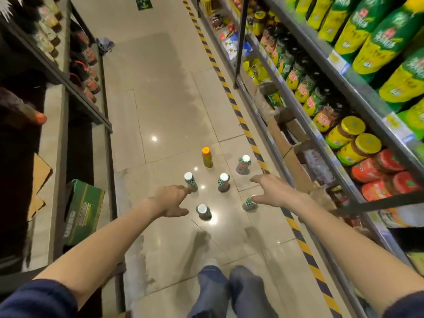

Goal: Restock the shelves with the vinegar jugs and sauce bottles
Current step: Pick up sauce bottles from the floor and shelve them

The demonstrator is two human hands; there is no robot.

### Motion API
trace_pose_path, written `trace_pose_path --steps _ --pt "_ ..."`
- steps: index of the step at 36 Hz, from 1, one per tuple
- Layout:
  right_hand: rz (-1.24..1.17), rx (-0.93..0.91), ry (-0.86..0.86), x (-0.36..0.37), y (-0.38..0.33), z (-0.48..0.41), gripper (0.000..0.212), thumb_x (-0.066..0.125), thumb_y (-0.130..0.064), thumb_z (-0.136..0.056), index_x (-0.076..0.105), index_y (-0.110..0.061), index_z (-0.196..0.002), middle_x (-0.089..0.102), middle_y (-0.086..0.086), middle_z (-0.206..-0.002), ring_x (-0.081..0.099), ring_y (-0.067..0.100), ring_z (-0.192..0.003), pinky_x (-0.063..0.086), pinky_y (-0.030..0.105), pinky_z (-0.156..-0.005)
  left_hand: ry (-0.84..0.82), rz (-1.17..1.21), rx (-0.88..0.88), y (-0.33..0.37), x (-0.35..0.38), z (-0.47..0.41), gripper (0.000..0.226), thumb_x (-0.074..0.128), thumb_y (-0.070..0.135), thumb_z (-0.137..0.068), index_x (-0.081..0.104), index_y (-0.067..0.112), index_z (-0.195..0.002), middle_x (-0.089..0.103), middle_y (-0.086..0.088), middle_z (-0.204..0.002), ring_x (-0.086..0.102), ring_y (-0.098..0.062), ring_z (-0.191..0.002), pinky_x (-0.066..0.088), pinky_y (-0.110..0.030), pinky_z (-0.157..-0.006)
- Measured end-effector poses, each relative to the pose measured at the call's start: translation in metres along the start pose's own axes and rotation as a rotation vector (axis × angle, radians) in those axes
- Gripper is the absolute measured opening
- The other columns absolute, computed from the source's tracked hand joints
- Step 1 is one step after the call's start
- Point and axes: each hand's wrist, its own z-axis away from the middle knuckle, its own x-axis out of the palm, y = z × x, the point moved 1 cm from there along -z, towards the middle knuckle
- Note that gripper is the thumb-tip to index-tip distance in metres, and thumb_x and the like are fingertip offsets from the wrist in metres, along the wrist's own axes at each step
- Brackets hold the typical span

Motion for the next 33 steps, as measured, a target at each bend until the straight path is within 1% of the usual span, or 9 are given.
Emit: trace_pose_path --steps 2,7,12,16,19,22,27,30,33 --pt "0.001 0.008 -0.007 0.007 0.008 -0.011 0.067 0.064 -0.036 -0.085 0.038 -0.012 -0.142 0.045 0.008 -0.143 0.045 0.024 -0.128 0.043 0.036 -0.099 -0.028 -0.016 0.012 -0.003 0.006 -0.015 0.067 0.057 0.044 -0.086 0.034 0.016 -0.143 0.049 -0.005 -0.137 0.05 -0.025 -0.122 0.045 -0.035 -0.092" --pt "0.002 0.025 -0.034 0.028 0.035 -0.045 0.067 0.064 -0.035 -0.085 0.038 -0.012 -0.142 0.046 0.008 -0.142 0.043 0.025 -0.13 0.041 0.036 -0.101 -0.097 -0.028 0.018 -0.008 0.035 -0.062 0.069 0.056 0.049 -0.085 0.034 0.015 -0.142 0.05 -0.005 -0.135 0.051 -0.026 -0.121 0.047 -0.041 -0.094" --pt "-0.01 0.046 -0.062 0.06 0.076 -0.092 0.071 0.067 -0.04 -0.082 0.039 -0.012 -0.14 0.047 0.007 -0.141 0.044 0.025 -0.129 0.042 0.039 -0.1 -0.117 -0.015 0.035 -0.004 0.075 -0.116 0.068 0.057 0.047 -0.086 0.034 0.015 -0.141 0.048 -0.004 -0.136 0.049 -0.024 -0.123 0.044 -0.035 -0.092" --pt "-0.036 0.053 -0.068 0.096 0.114 -0.139 0.076 0.069 -0.045 -0.079 0.038 -0.014 -0.141 0.045 0.005 -0.143 0.042 0.024 -0.13 0.042 0.041 -0.101 -0.131 0.018 0.034 -0.007 0.12 -0.173 0.07 0.06 0.048 -0.083 0.036 0.016 -0.14 0.049 -0.003 -0.135 0.049 -0.023 -0.122 0.044 -0.033 -0.092" --pt "-0.093 0.082 -0.041 0.126 0.144 -0.176 0.074 0.07 -0.039 -0.079 0.039 -0.013 -0.141 0.046 0.006 -0.142 0.043 0.023 -0.13 0.043 0.04 -0.1 -0.132 0.037 0.019 -0.01 0.156 -0.216 0.077 0.061 0.05 -0.082 0.03 0.016 -0.144 0.047 -0.002 -0.138 0.048 -0.022 -0.124 0.043 -0.033 -0.093" --pt "-0.147 0.115 -0.013 0.159 0.172 -0.213 0.073 0.073 -0.035 -0.078 0.042 -0.011 -0.139 0.049 0.009 -0.139 0.045 0.023 -0.129 0.041 0.036 -0.101 -0.132 0.057 0.019 -0.016 0.198 -0.257 0.081 0.063 0.051 -0.08 0.03 0.016 -0.144 0.047 -0.002 -0.138 0.049 -0.022 -0.124 0.043 -0.032 -0.095" --pt "-0.167 0.145 -0.013 0.214 0.208 -0.264 0.077 0.075 -0.038 -0.075 0.043 -0.013 -0.139 0.051 0.009 -0.138 0.046 0.023 -0.128 0.041 0.037 -0.101 -0.138 0.07 0.005 -0.035 0.263 -0.313 0.09 0.068 0.053 -0.074 0.028 0.016 -0.145 0.045 -0.001 -0.14 0.047 -0.022 -0.126 0.043 -0.034 -0.095" --pt "-0.178 0.15 -0.013 0.24 0.222 -0.289 0.078 0.076 -0.038 -0.074 0.042 -0.012 -0.14 0.05 0.009 -0.138 0.046 0.023 -0.128 0.041 0.034 -0.1 -0.142 0.115 0.022 -0.046 0.296 -0.338 0.097 0.071 0.053 -0.07 0.026 0.015 -0.147 0.042 0.0 -0.143 0.044 -0.021 -0.128 0.042 -0.032 -0.094" --pt "-0.196 0.151 -0.002 0.26 0.232 -0.311 0.081 0.076 -0.038 -0.072 0.041 -0.012 -0.14 0.05 0.008 -0.139 0.046 0.022 -0.128 0.041 0.032 -0.1 -0.112 0.159 0.056 -0.054 0.324 -0.355 0.095 0.075 0.052 -0.067 0.033 0.017 -0.144 0.046 0.002 -0.14 0.046 -0.019 -0.127 0.043 -0.031 -0.093"
